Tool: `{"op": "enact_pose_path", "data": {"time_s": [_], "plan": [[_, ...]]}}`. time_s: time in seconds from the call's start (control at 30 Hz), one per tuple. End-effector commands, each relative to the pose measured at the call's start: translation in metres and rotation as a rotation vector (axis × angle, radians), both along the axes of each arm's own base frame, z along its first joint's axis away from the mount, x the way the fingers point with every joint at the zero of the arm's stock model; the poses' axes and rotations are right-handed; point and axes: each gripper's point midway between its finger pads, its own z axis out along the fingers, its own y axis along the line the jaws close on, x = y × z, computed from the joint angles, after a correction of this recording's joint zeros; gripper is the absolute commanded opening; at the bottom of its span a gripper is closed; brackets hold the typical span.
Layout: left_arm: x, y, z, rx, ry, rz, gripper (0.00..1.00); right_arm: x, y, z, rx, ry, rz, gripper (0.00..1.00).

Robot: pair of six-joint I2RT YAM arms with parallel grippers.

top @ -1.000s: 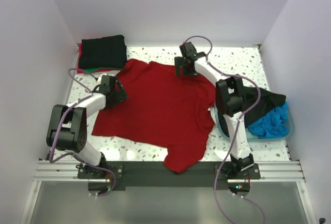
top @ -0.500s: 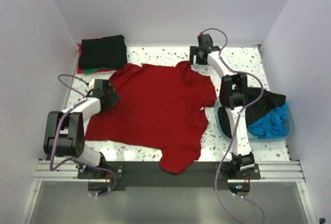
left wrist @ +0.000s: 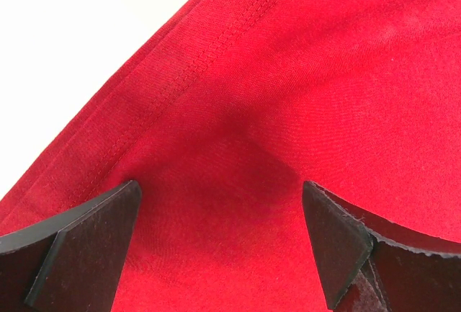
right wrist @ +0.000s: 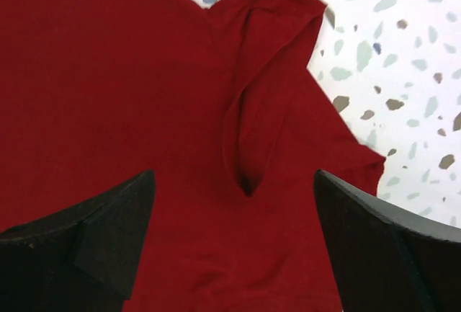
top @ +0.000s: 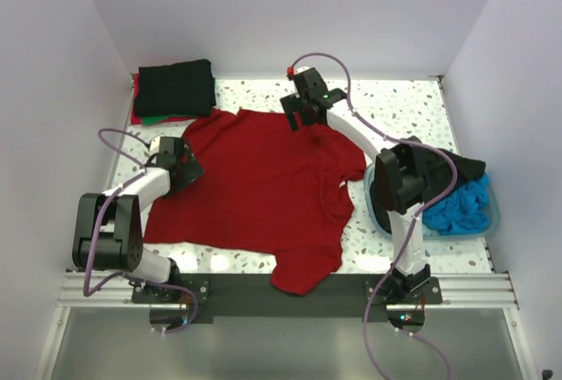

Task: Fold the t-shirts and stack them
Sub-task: Flatten the tshirt out

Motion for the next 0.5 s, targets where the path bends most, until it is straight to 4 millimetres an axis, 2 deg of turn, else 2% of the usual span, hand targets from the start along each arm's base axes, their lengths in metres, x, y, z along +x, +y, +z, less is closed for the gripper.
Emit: {"op": "enact_pose_path", "data": {"time_s": [0.0,0.03,0.07,0.1,0.17,0.2,0.3,0.37,0.4,0.47], "plan": [[-0.02,0.002,-0.009,-0.011,0.055,0.014,1.0,-0.006,-0.023,-0.042,-0.067,0.113,-0.046,0.91],[-0.02,0.003,-0.009,-0.009,0.056,0.013,1.0,-0.003,-0.023,-0.043,-0.069,0.113,-0.053,0.89],[-0.02,0.003,-0.008,-0.008,0.051,0.012,1.0,-0.003,-0.024,-0.054,-0.084,0.134,-0.059,0.88],[-0.02,0.003,-0.007,-0.007,0.05,0.013,1.0,-0.002,-0.024,-0.058,-0.091,0.138,-0.067,0.83],[-0.02,0.004,-0.007,-0.002,0.051,0.012,1.0,0.001,-0.025,-0.066,-0.103,0.146,-0.073,0.78],[-0.02,0.004,-0.007,-0.001,0.049,0.012,1.0,0.0,-0.024,-0.071,-0.102,0.157,-0.069,0.72],[-0.019,0.005,-0.007,0.003,0.049,0.015,1.0,-0.002,-0.02,-0.084,-0.098,0.189,-0.059,0.67],[-0.019,0.005,-0.007,0.005,0.047,0.016,1.0,-0.002,-0.02,-0.089,-0.097,0.193,-0.065,0.58],[-0.02,0.005,-0.008,0.006,0.052,0.016,1.0,0.0,-0.022,-0.089,-0.099,0.181,-0.081,0.49],[-0.019,0.005,-0.007,0.005,0.049,0.016,1.0,0.002,-0.021,-0.086,-0.093,0.169,-0.088,0.38]]}}
